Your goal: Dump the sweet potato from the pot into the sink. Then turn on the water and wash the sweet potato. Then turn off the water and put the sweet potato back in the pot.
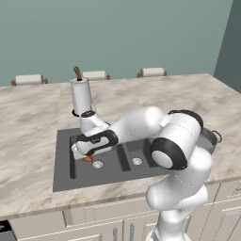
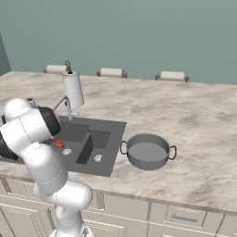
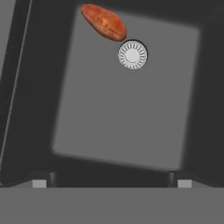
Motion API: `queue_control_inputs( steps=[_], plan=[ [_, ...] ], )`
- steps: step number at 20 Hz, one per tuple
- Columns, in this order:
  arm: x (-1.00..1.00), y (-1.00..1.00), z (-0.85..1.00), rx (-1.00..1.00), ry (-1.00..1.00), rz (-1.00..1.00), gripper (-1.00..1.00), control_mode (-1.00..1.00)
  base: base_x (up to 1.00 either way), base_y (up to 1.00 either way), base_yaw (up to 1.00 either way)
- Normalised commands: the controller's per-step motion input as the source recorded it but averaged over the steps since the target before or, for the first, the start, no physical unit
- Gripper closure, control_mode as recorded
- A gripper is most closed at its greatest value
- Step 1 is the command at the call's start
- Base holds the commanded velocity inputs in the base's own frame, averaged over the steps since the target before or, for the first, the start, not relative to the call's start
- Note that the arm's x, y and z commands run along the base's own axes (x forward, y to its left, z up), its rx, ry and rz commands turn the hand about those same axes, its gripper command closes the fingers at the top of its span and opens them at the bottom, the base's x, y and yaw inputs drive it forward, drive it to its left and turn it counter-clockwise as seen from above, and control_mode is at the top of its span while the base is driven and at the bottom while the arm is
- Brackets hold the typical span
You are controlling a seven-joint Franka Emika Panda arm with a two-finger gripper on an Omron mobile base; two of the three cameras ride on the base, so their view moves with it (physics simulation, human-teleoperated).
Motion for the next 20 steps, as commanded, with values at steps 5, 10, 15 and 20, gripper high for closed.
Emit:
queue_control_inputs(
  steps=[5, 10, 15, 20],
  plan=[
    [0.31, 0.0, -0.24, -0.06, 0.0, 0.0, -1.0, -1.0, 0.0, 0.0, 0.0],
    [0.27, 0.0, -0.21, -0.03, 0.0, 0.0, -1.0, -1.0, 0.0, 0.0, 0.0],
    [0.04, 0.0, -0.3, -0.01, 0.0, 0.0, -1.0, -1.0, 0.0, 0.0, 0.0],
    [0.16, 0.0, -0.33, 0.0, 0.0, 0.0, -1.0, -1.0, 0.0, 0.0, 0.0]
  ],
)
